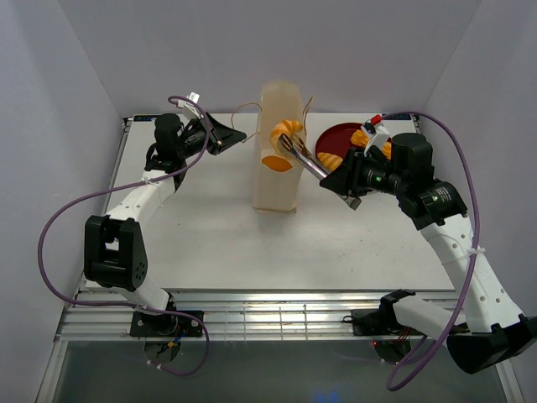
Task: Place the fake bread into the paper bag
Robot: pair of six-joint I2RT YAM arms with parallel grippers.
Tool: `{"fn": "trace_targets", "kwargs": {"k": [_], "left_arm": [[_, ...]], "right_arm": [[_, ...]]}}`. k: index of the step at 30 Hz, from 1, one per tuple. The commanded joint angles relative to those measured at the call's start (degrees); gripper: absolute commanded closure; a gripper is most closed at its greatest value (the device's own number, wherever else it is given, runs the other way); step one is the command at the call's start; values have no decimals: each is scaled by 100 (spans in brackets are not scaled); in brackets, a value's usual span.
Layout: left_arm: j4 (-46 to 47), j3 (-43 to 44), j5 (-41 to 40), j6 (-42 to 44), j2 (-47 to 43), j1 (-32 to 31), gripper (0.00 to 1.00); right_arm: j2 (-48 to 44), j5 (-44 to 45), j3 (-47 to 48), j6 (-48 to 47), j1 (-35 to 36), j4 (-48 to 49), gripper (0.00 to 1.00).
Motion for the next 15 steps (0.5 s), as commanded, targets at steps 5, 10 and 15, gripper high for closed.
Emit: {"fn": "trace_targets", "kwargs": {"k": [5, 10, 15], "left_arm": [[8, -20, -25, 105, -300, -35, 100], [8, -64, -16, 105, -326, -35, 100], [8, -55, -16, 105, -335, -35, 100]], "right_arm": [[-147, -49, 299, -169, 26, -10, 51], [-165, -76, 299, -177, 26, 7, 50], [-191, -85, 299, -177, 26, 16, 49]]}}
